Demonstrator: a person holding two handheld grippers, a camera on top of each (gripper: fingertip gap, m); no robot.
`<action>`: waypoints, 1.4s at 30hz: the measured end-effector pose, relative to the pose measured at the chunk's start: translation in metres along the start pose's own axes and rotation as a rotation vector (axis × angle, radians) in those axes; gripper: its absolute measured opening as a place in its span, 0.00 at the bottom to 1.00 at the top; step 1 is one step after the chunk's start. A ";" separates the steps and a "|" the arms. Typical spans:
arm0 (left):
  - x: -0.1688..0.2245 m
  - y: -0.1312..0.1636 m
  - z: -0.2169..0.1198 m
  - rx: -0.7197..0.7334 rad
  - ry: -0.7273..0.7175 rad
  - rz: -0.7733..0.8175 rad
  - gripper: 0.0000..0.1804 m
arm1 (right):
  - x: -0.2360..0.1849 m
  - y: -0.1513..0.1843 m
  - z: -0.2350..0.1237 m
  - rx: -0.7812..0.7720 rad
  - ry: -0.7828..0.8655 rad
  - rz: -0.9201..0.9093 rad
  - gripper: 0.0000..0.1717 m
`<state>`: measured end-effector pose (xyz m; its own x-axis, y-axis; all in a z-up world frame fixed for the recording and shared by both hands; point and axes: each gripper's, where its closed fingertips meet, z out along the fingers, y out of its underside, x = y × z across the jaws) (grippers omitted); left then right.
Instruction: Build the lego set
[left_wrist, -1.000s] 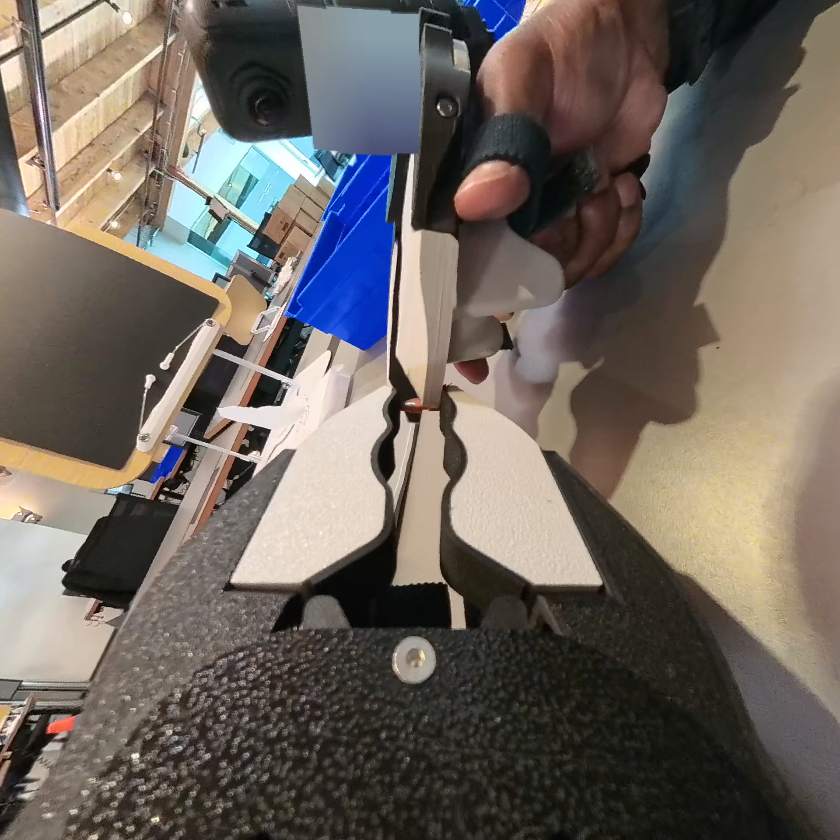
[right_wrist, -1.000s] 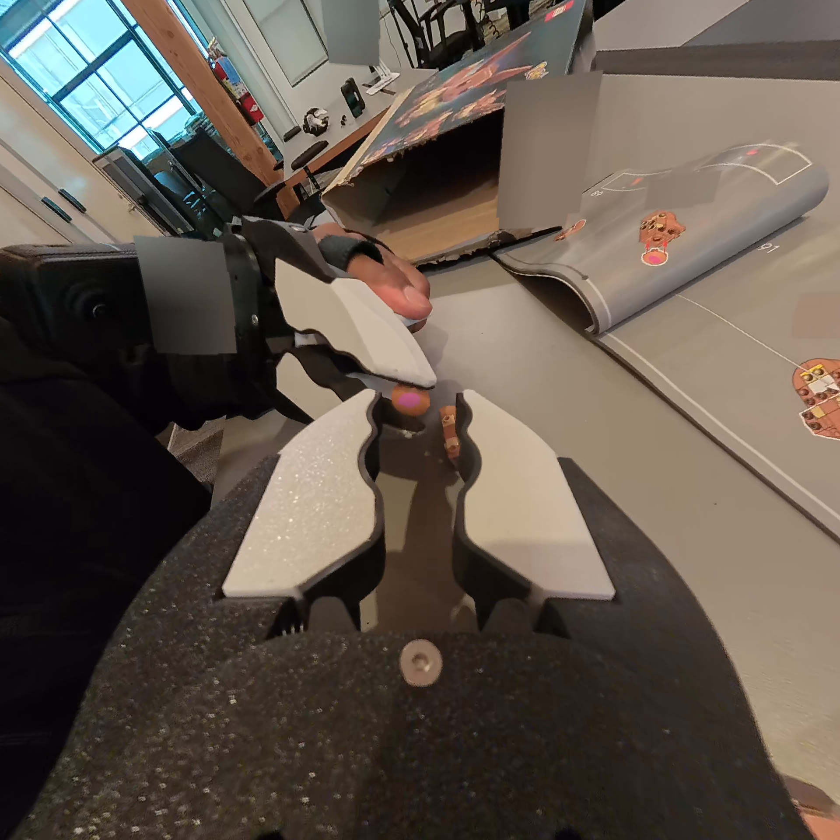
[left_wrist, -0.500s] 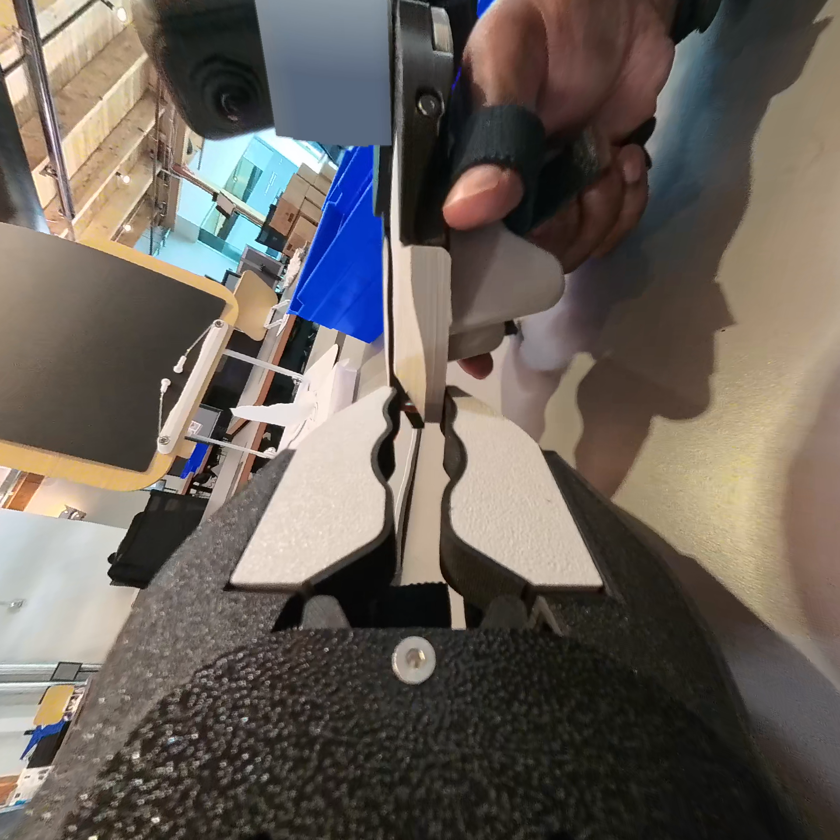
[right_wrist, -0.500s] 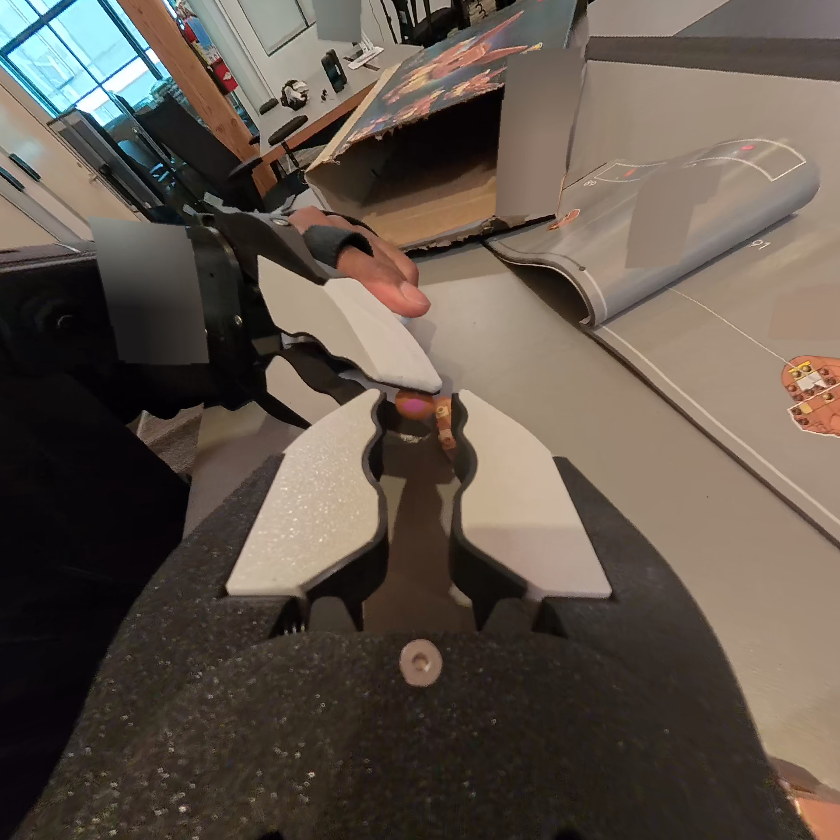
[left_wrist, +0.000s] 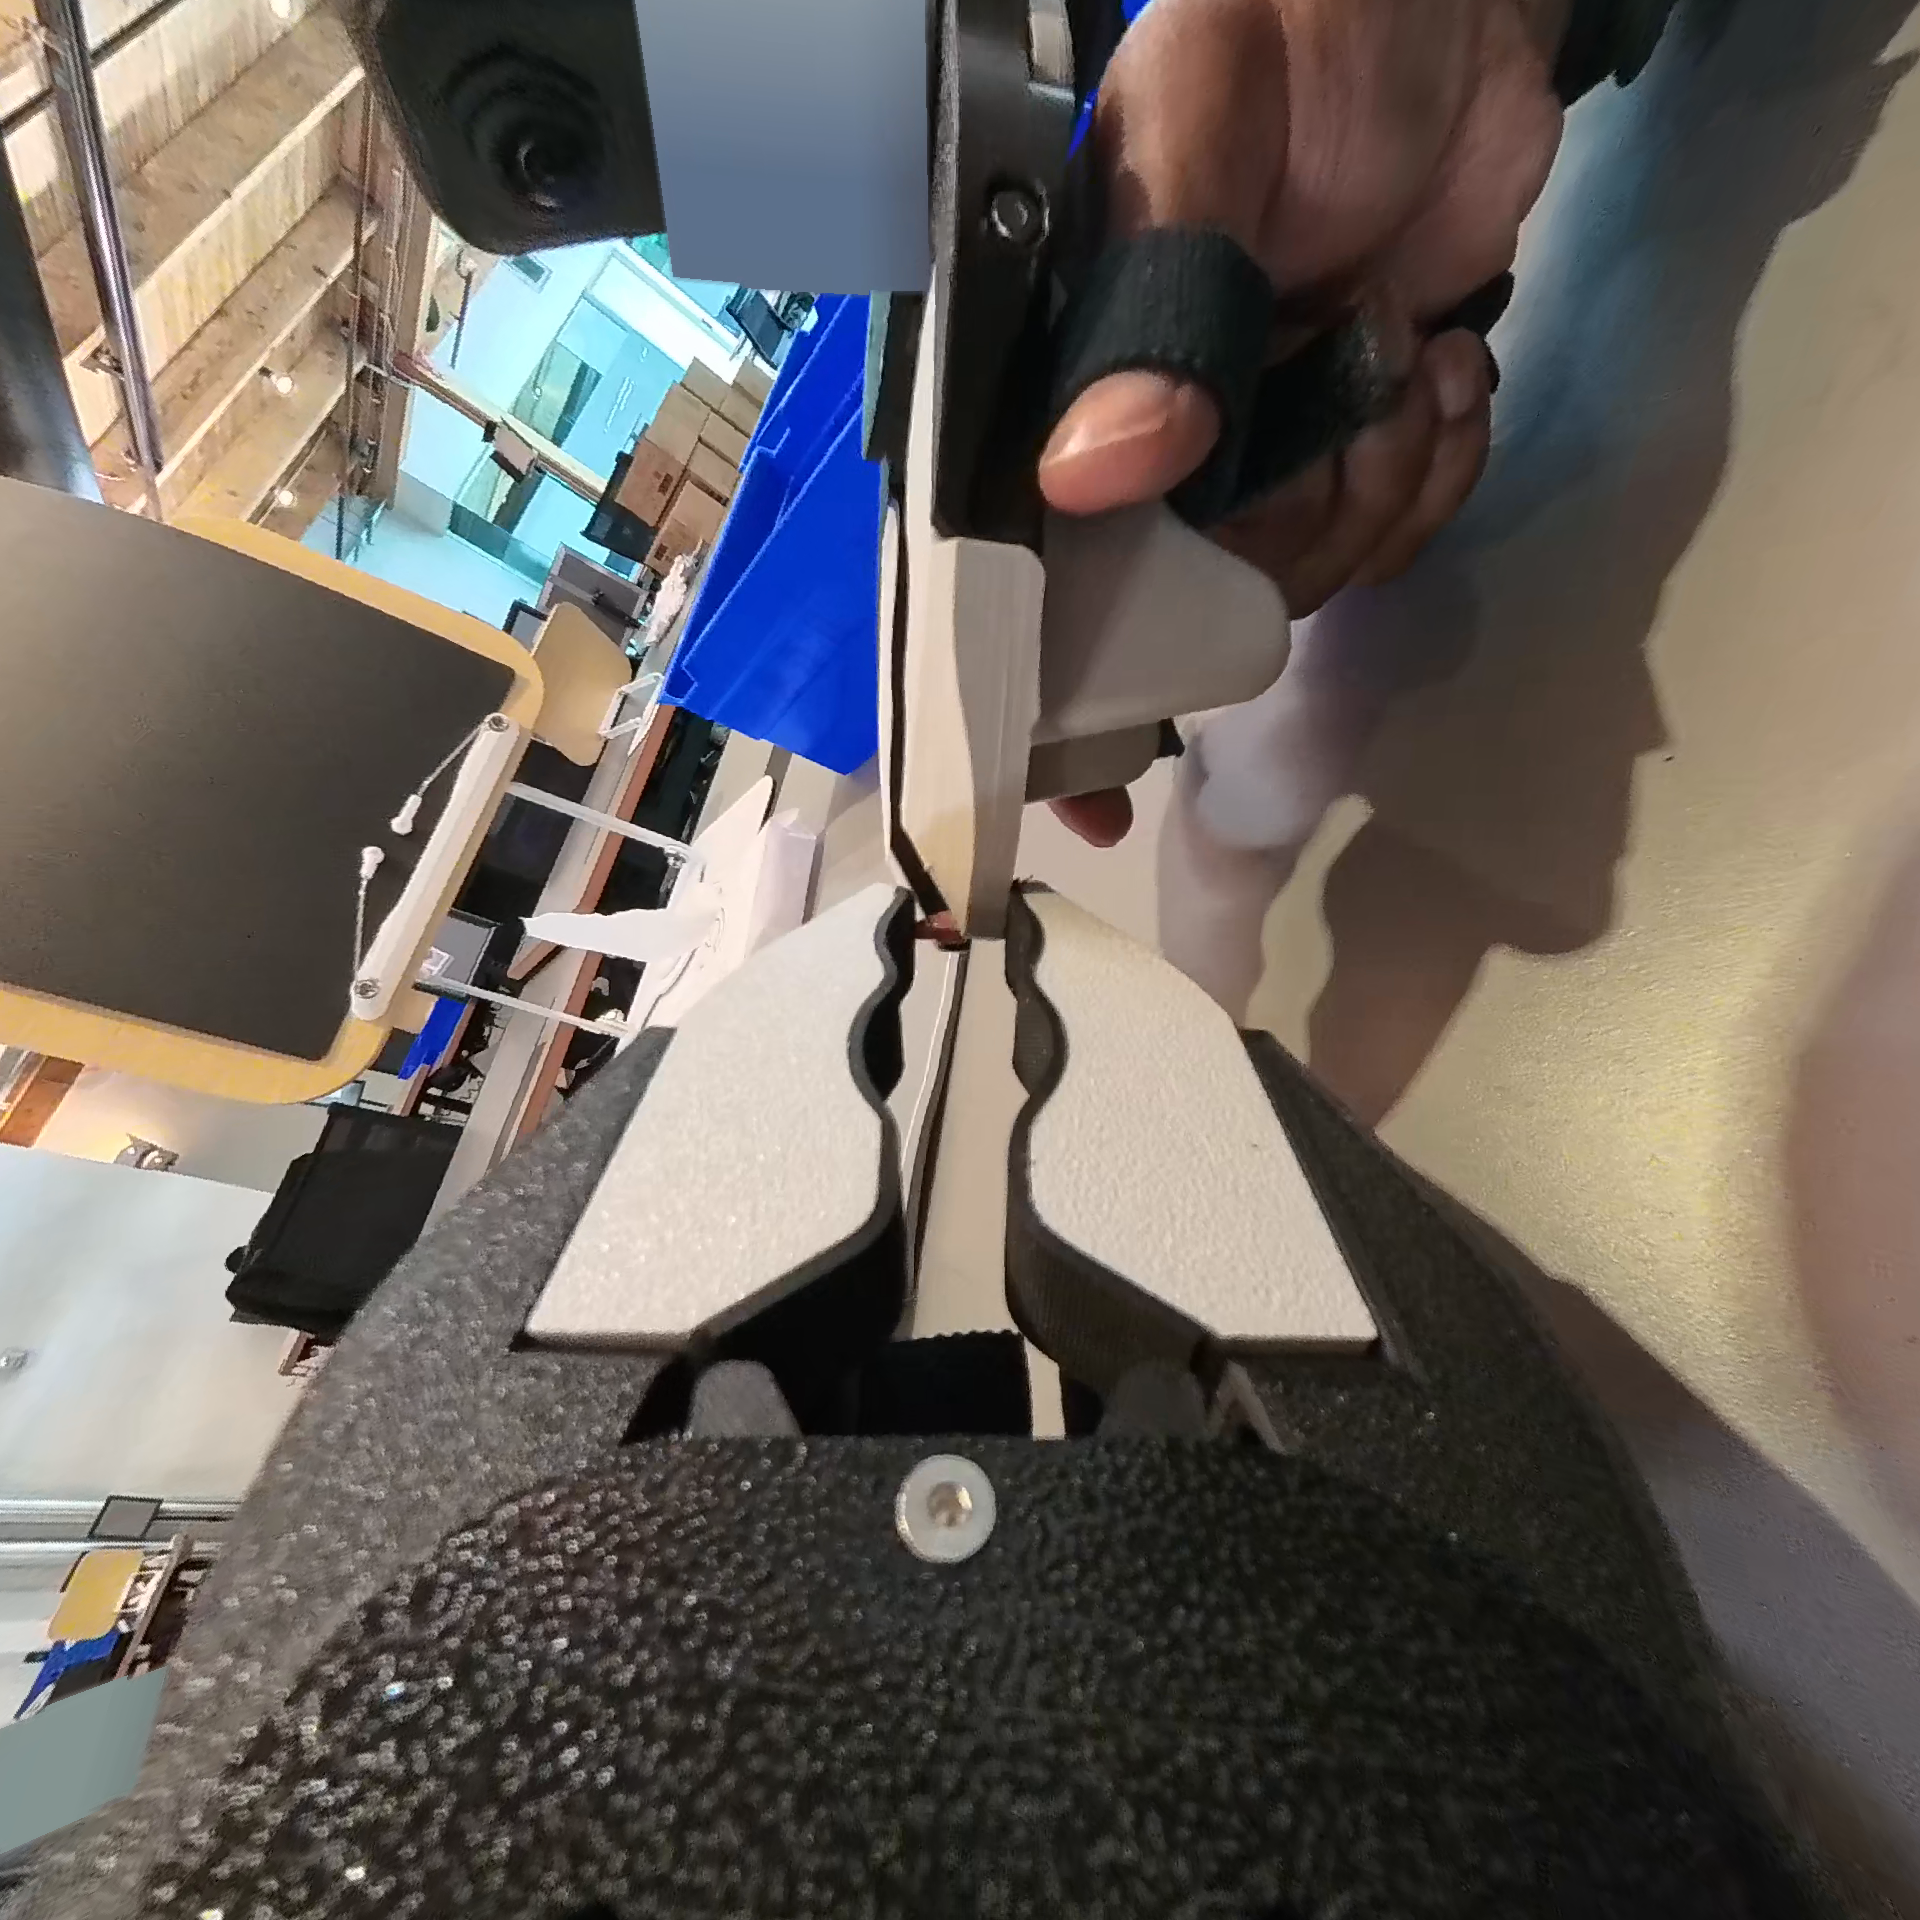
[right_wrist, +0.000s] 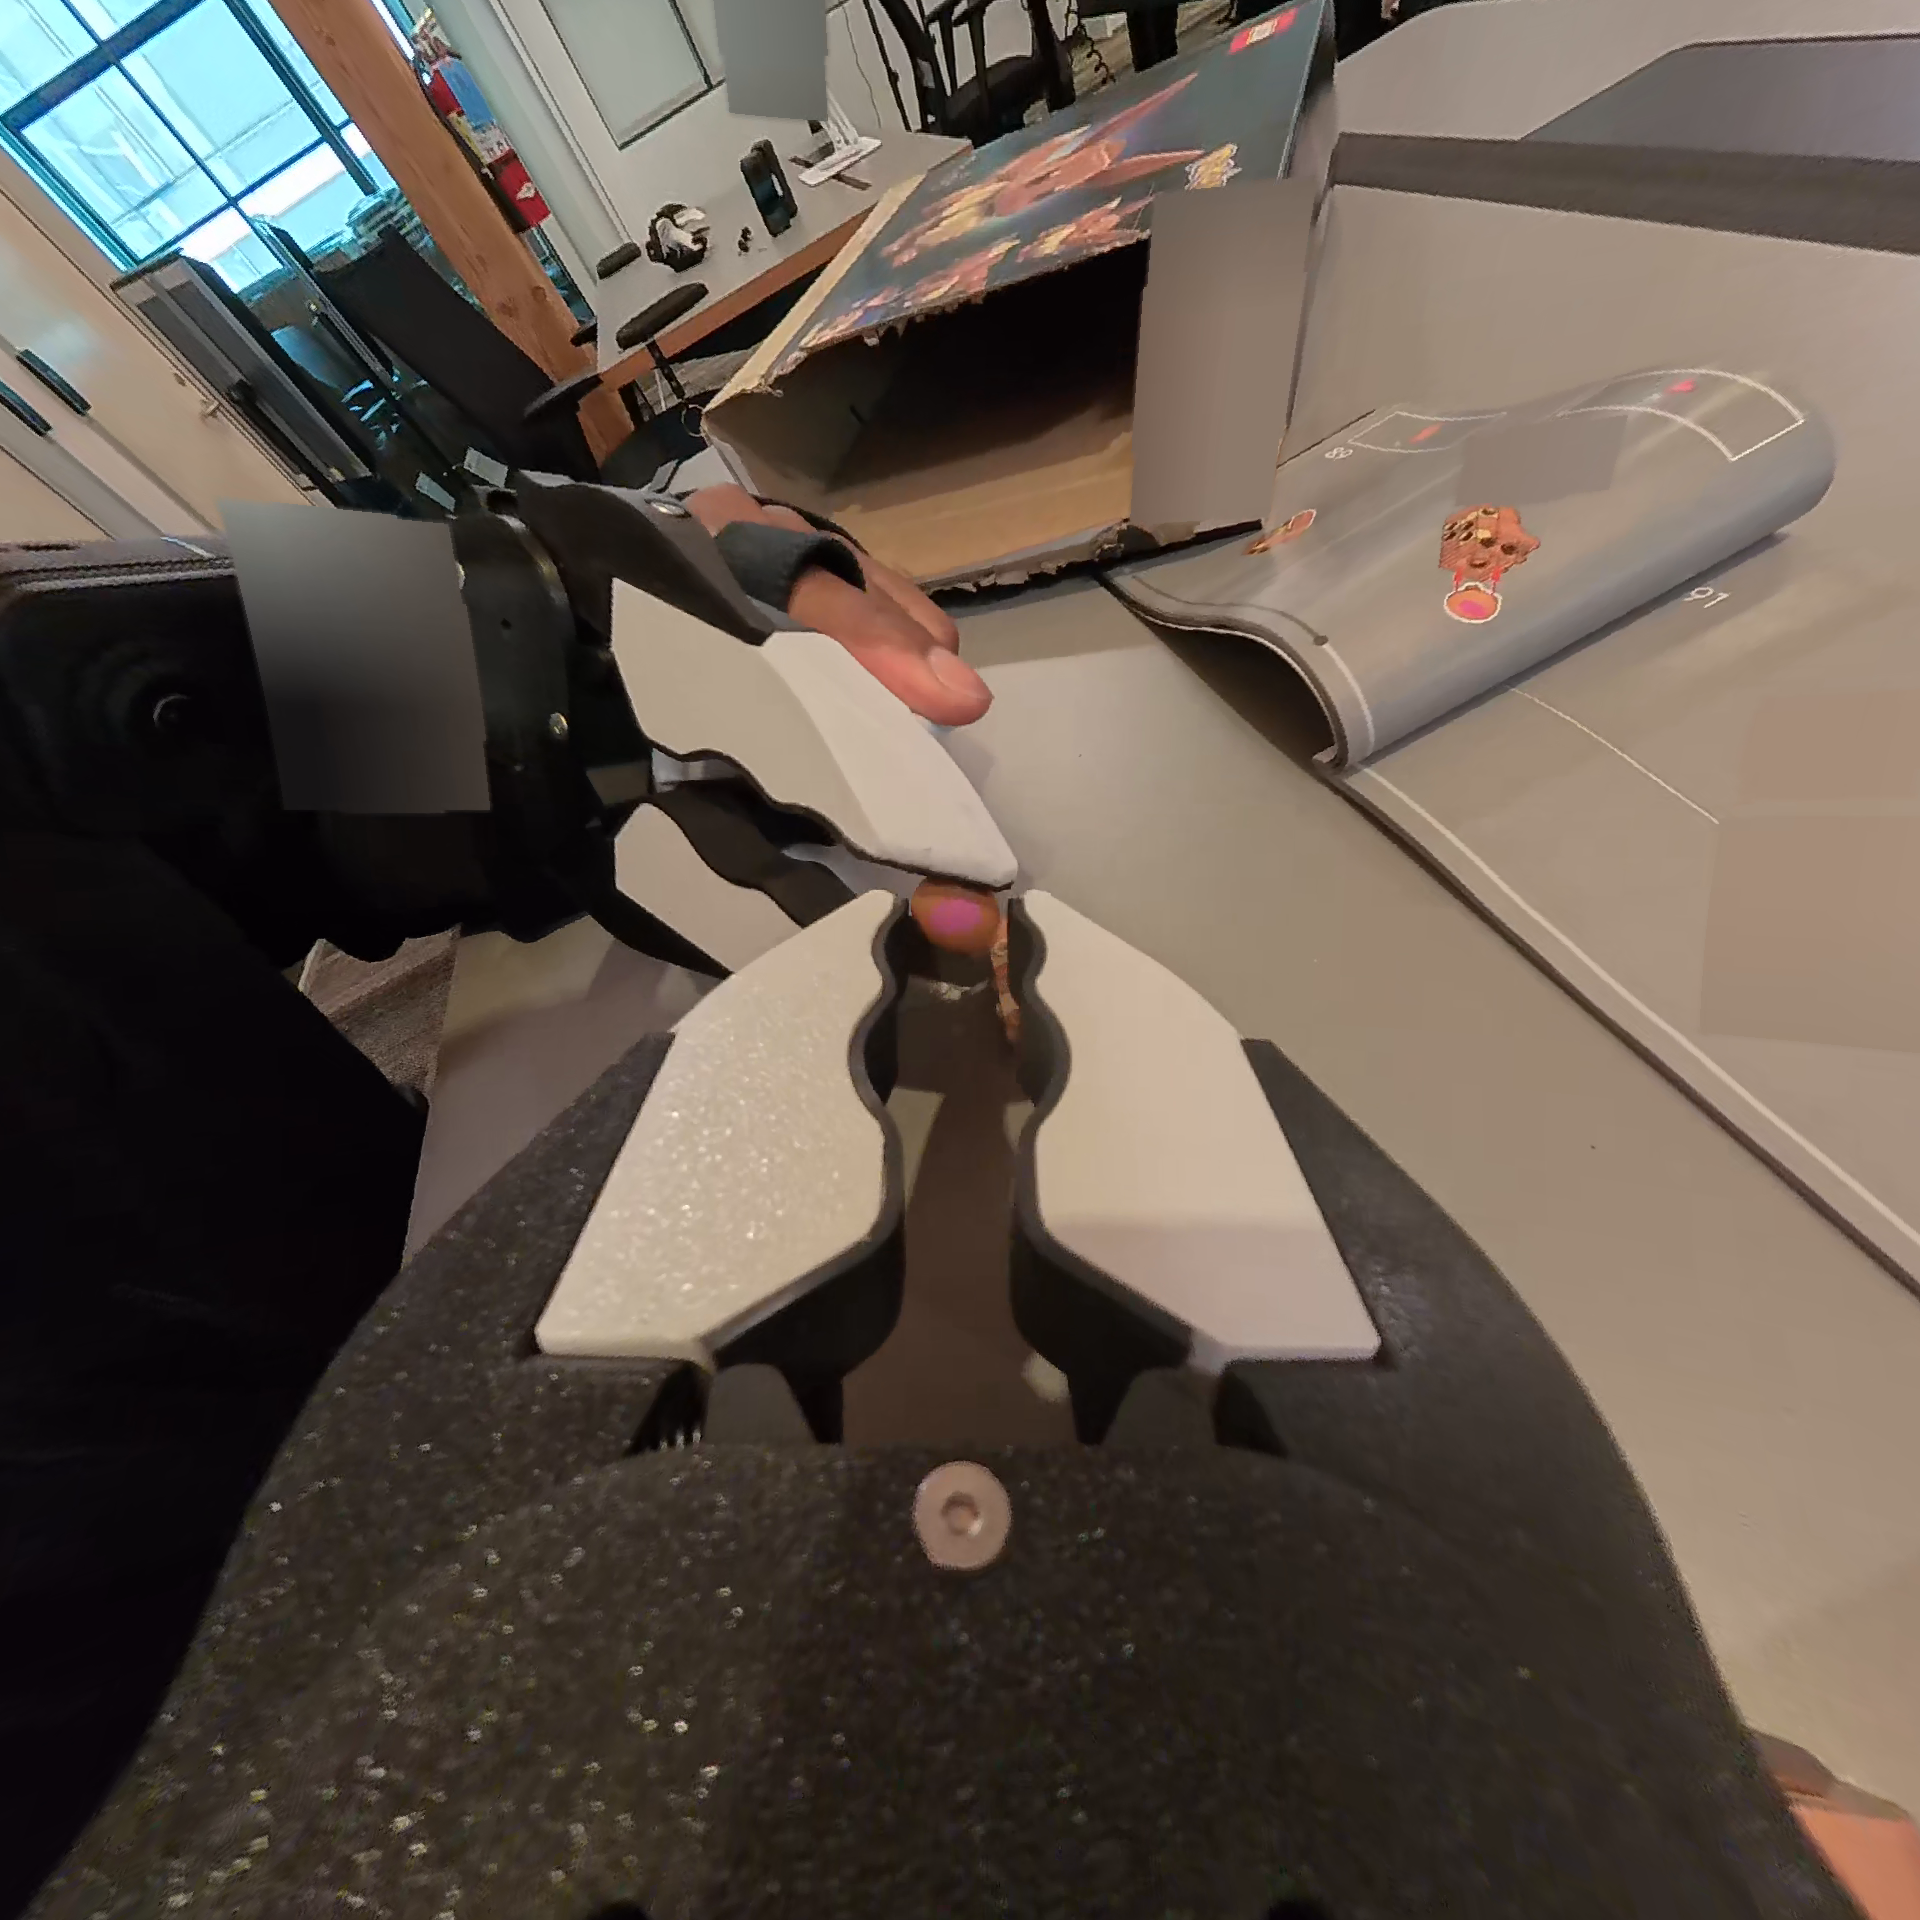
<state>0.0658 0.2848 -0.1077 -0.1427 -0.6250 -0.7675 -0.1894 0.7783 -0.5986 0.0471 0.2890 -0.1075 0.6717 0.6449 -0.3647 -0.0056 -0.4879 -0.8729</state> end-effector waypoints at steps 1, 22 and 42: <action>0.000 0.000 0.000 -0.002 0.000 0.002 0.09 | 0.000 0.000 0.000 -0.001 0.003 -0.001 0.10; 0.004 0.003 -0.005 0.050 0.120 -0.140 0.17 | 0.004 -0.007 -0.003 0.082 -0.047 0.038 0.09; 0.043 0.064 -0.015 -0.241 0.522 -0.509 0.21 | 0.009 -0.002 0.001 0.094 -0.065 0.024 0.09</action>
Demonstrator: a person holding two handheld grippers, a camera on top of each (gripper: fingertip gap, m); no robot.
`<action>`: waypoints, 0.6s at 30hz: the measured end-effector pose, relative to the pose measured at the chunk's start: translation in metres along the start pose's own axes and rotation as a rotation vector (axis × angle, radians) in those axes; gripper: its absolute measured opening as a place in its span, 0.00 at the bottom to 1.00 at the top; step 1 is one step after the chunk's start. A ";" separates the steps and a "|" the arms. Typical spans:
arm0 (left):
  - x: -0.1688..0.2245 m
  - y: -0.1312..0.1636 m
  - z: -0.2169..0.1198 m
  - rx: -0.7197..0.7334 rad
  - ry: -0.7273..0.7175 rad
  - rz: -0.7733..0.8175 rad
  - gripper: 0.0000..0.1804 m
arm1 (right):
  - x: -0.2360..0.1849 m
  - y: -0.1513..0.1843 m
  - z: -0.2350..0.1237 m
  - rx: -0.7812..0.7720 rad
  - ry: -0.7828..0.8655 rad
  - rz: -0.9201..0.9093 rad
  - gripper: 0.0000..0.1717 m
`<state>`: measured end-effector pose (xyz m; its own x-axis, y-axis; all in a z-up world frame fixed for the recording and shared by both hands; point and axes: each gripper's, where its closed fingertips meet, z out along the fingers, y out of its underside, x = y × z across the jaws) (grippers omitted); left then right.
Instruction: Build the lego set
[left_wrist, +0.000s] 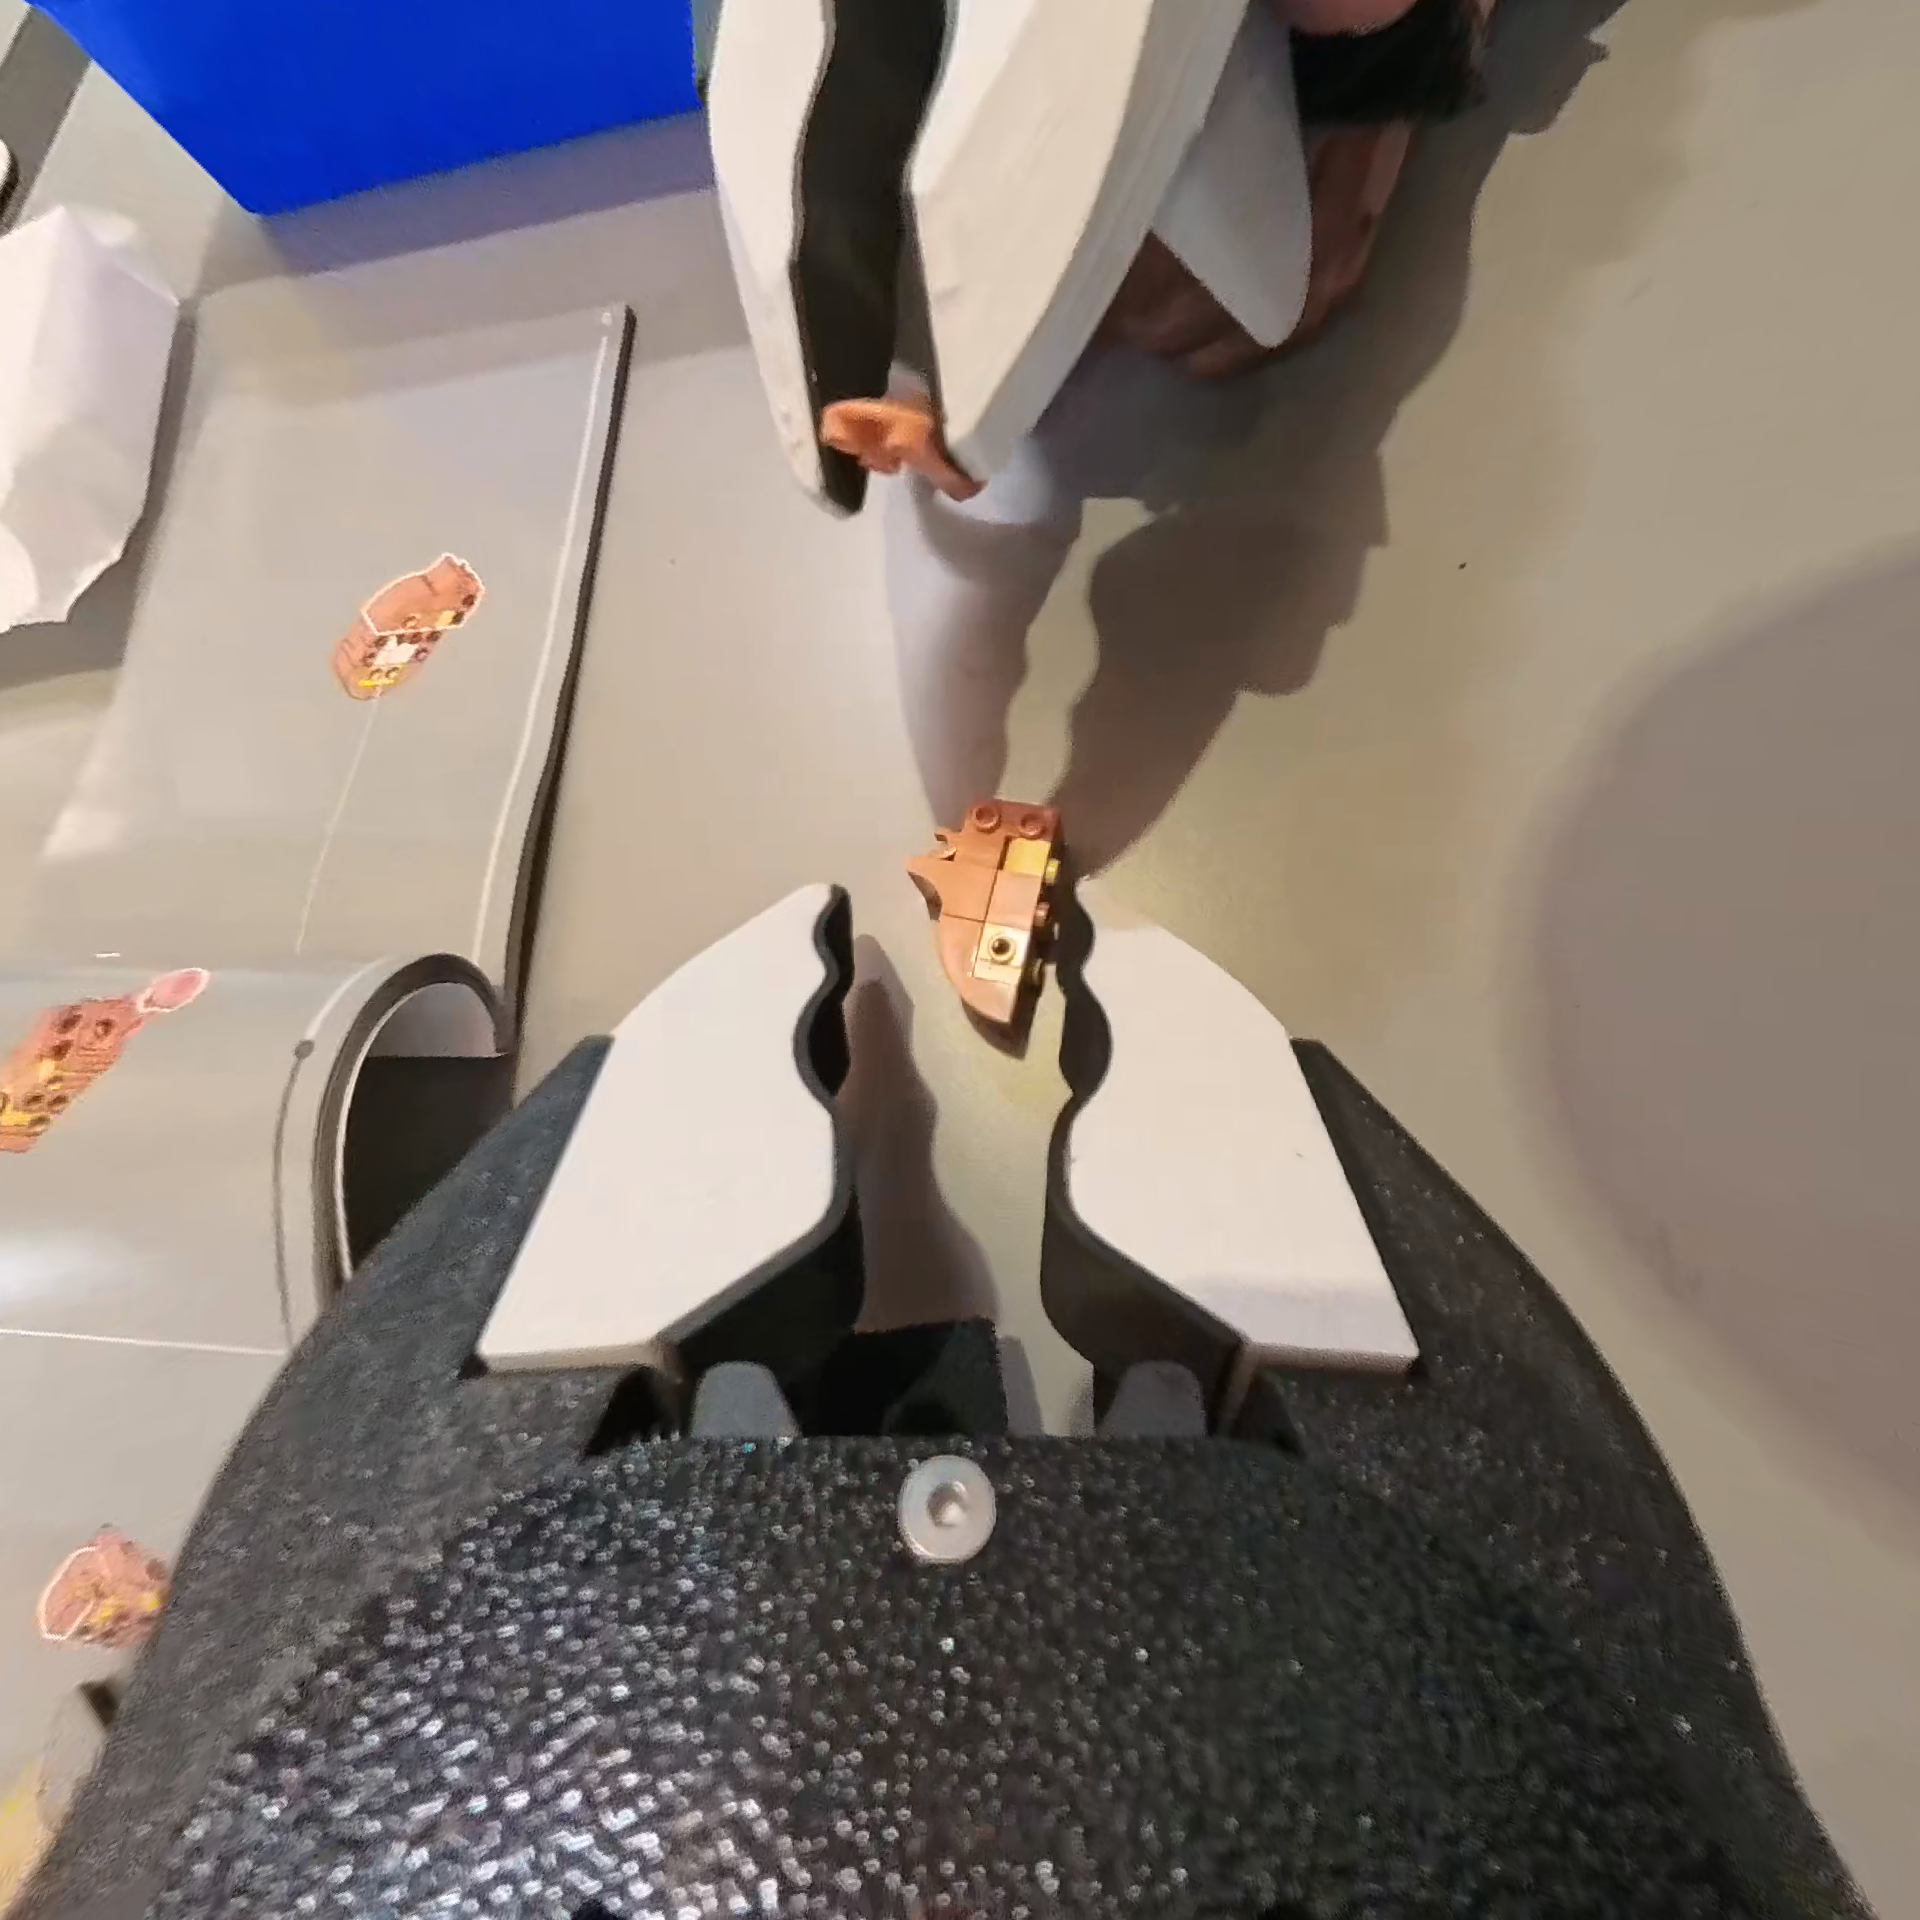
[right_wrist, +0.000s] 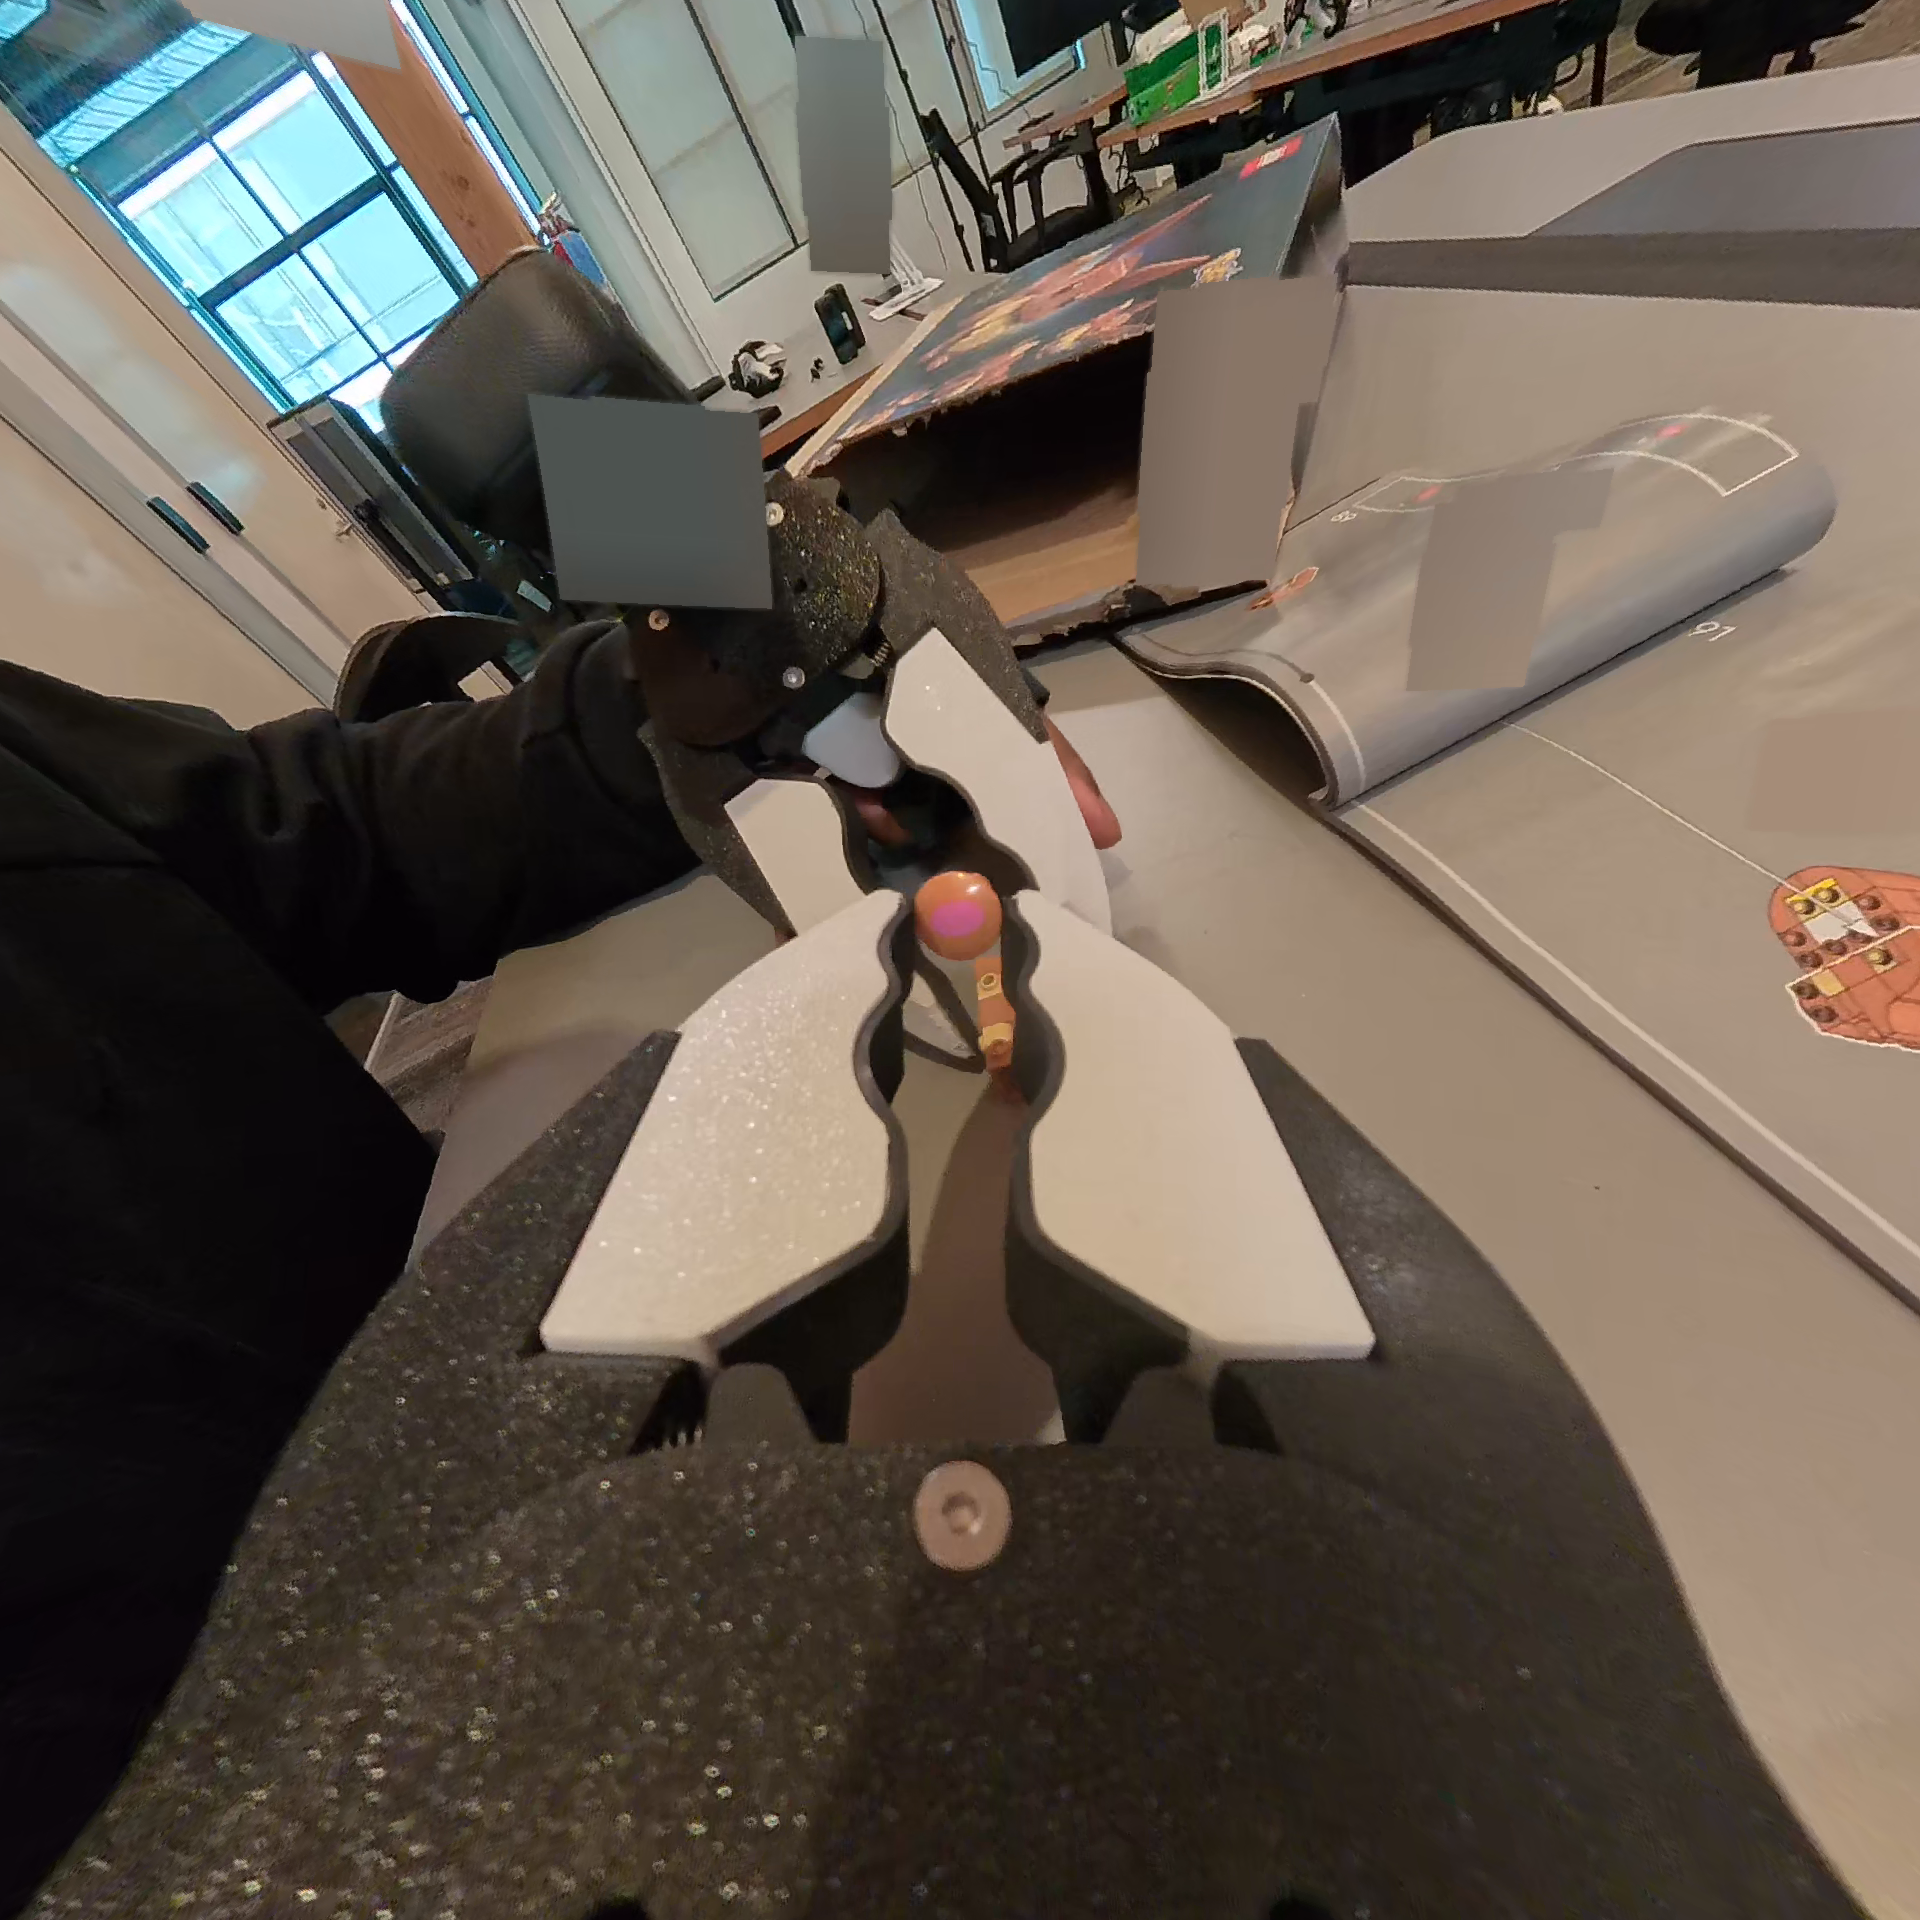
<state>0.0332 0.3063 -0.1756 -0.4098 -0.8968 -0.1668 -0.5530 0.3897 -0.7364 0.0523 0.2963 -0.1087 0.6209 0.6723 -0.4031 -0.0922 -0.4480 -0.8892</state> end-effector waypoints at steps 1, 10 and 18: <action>0.001 -0.001 0.001 -0.002 0.004 0.000 0.20 | 0.000 0.000 0.000 -0.003 0.000 -0.001 0.09; 0.006 -0.001 0.002 -0.010 0.046 -0.049 0.12 | 0.000 0.000 0.000 0.004 -0.004 0.006 0.09; -0.010 -0.035 -0.023 0.294 0.083 -0.203 0.12 | -0.006 -0.010 -0.005 0.076 -0.031 -0.042 0.09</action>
<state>0.0397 0.3063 -0.1328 -0.3770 -0.9250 0.0470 -0.4018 0.1176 -0.9081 0.0538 0.2936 -0.0965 0.6009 0.7081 -0.3707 -0.1260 -0.3741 -0.9188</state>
